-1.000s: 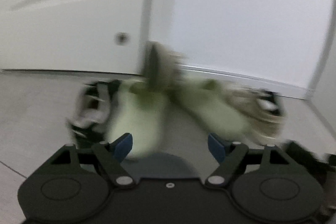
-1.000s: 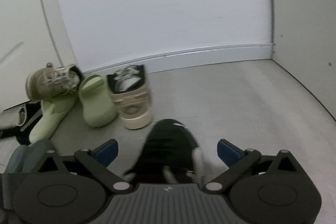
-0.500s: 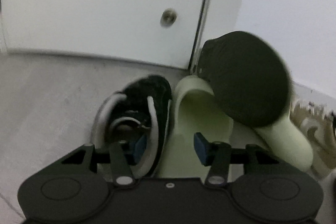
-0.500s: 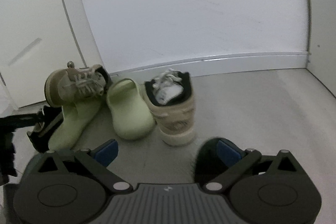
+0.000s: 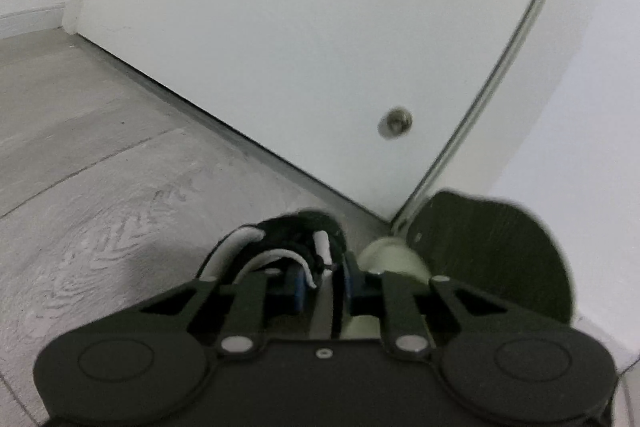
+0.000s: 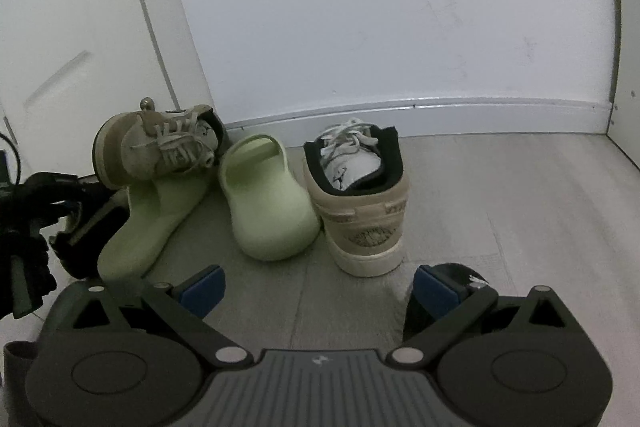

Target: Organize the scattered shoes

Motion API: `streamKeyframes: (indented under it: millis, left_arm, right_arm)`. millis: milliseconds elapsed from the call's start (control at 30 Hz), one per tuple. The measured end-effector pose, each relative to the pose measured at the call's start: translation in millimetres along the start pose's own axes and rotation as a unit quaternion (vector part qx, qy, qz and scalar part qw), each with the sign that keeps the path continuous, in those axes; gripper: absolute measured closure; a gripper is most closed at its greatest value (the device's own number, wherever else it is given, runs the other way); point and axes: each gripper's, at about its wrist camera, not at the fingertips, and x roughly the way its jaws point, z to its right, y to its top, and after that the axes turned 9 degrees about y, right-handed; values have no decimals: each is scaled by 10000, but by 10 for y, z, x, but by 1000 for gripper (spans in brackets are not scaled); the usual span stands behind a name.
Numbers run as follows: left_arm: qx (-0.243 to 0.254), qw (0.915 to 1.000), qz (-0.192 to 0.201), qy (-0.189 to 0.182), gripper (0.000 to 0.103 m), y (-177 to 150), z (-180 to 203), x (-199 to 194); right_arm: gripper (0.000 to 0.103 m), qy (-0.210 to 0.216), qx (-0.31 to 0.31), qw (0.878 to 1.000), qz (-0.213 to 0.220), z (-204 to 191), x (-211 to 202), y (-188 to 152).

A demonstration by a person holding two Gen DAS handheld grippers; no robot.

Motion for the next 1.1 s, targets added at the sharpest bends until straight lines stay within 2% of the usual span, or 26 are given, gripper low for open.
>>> streamKeyframes:
  millis: [100,267,400,467,600,733,867,967,1100]
  left_arm:
    - [-144,9998,142,-37,85,37,-52,-199]
    - [119,9987,465,-160,85,-22,-35,-837]
    - [55,9980,413,-485,85,-121,26,-1332]
    - [-7,9971,281,-707,85,-226,119,-1625]
    - [-97,9960,16,-885,85,-466,288,-1955]
    - [-515,9920,-430,-1066,85,-784,424,-2181]
    - [-387,9867,-873,-1318,85,-1018,611,-2205]
    - [-396,9840,-1108,-1336,85,-1196,717,-2147]
    - [-56,9848,-1179,-1274,85,-1371,830,-2091]
  right_arm:
    - [3,-36,1,9999,126,11,-68,32]
    - [3,-49,48,9996,283,48,-193,60]
    - [3,-50,110,9990,432,117,-342,53]
    - [3,-62,131,9986,500,162,-426,43]
    - [3,-130,161,9981,589,251,-582,12]
    - [3,-247,195,9975,639,324,-755,-57]
    - [3,-393,284,9967,656,409,-921,-153]
    - [3,-452,314,9965,631,457,-987,-214]
    - [3,-504,388,9961,612,504,-1007,-260]
